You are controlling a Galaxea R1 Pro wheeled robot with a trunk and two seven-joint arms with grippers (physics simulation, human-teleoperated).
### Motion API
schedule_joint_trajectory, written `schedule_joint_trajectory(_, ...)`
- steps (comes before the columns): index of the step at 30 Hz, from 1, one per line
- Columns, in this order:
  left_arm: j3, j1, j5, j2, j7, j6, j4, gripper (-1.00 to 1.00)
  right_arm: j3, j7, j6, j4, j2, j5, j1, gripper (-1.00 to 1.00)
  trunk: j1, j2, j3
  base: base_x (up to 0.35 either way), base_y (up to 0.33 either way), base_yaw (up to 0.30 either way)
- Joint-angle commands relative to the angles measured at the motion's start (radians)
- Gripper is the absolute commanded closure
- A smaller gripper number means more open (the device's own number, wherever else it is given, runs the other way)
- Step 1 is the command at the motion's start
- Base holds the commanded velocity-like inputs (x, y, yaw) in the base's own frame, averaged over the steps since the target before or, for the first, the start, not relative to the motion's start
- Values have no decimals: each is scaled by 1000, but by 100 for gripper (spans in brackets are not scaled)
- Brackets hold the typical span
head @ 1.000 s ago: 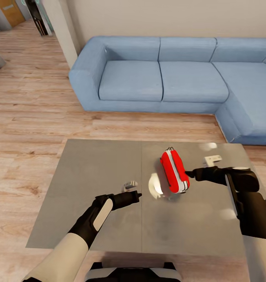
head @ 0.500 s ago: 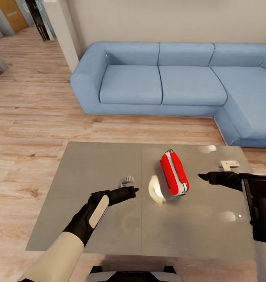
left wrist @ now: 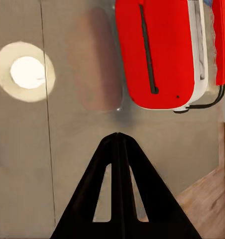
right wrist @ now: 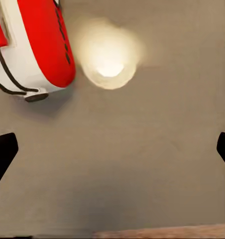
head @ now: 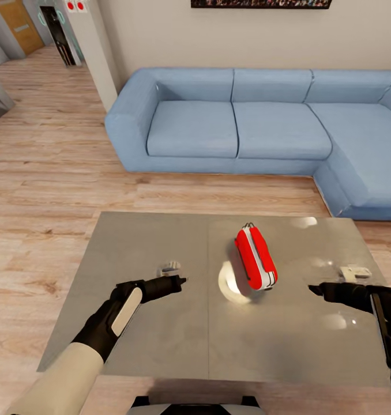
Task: Turn on the radio receiver that's on the table in the living room.
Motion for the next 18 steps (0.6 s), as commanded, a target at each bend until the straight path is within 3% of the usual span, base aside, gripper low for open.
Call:
schedule_joint_trajectory(1, 0, 1, 0, 13, -4, 1, -4, 100, -17, -1, -15, 0, 1, 8, 27, -100, 0, 0, 2, 0, 0, 0)
schedule_joint_trajectory(6, -2, 13, 0, 61, -43, 2, -34, 100, -78, -2, -79, 1, 7, 25, 123, -100, 0, 0, 10, 0, 0, 0)
schedule_joint_trajectory(9, -3, 57, -1, 103, -73, 1, -46, 100, -117, -2, -117, 2, 9, 28, 183, -100, 0, 0, 15, 0, 0, 0)
schedule_joint_trajectory(14, -3, 170, -2, 154, -124, -7, -59, 100, -186, 0, -178, 4, 12, 28, 306, -100, 0, 0, 23, 0, 0, 0)
schedule_joint_trajectory(15, -3, 214, -2, 165, -128, -9, -59, 100, -207, 0, -213, 5, 13, 25, 357, -100, 0, 0, 24, 0, 0, 0)
schedule_joint_trajectory(18, -3, 276, -3, 178, -128, -11, -53, 100, -243, 0, -277, 23, 15, 22, 431, -100, 0, 0, 29, 0, 0, 0)
